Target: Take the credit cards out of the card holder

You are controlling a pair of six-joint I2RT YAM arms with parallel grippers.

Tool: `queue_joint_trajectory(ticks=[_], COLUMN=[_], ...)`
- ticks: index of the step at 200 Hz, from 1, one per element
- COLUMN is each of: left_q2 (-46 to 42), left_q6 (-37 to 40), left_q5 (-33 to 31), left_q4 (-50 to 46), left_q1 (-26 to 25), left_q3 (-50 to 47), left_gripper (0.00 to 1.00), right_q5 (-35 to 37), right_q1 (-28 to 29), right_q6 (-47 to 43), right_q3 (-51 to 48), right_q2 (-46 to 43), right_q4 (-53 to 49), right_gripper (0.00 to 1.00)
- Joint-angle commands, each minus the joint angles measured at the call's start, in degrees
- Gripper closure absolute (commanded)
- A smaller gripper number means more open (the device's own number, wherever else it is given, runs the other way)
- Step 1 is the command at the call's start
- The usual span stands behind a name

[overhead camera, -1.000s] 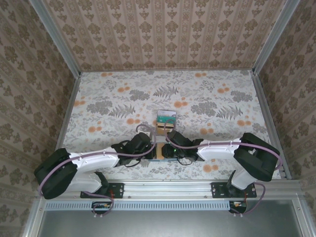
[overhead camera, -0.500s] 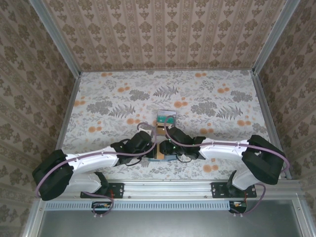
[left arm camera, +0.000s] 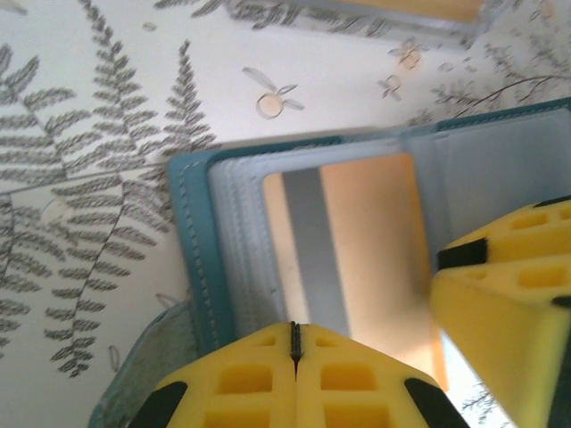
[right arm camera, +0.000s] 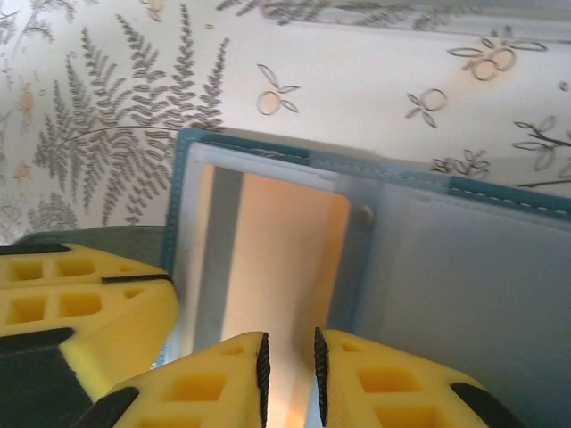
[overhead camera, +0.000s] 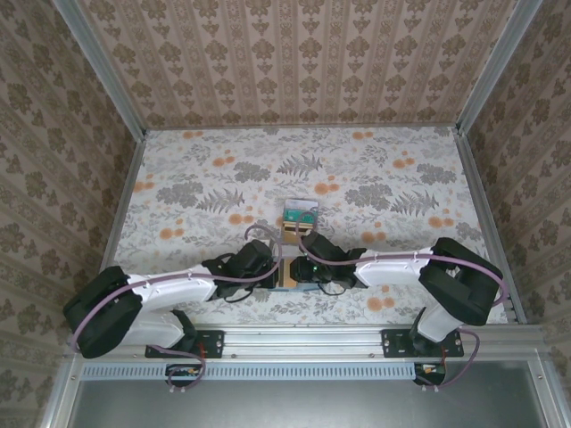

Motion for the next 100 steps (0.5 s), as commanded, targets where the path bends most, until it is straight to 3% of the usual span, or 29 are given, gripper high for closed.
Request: queue_joint_trajectory(ticks=[1, 100], left_q2=[0.7, 2.3], left_q6=[-1.3, -1.7], left_q5=[-2.0, -2.9], left_q4=[-1.6, -1.1], left_q1=[-0.1, -1.0], left_q3=[-1.2, -1.3], left_gripper=[1.0, 1.0], right_q5=[-0.9, -3.8], right_q1=[-0.4, -1.3], right_q6=[1.5, 2.6], right_q3=[-1.5, -2.4], right_q2=[0.6, 3.0], right_q4=[1.6, 6.2], right_gripper=[0.76, 0.79])
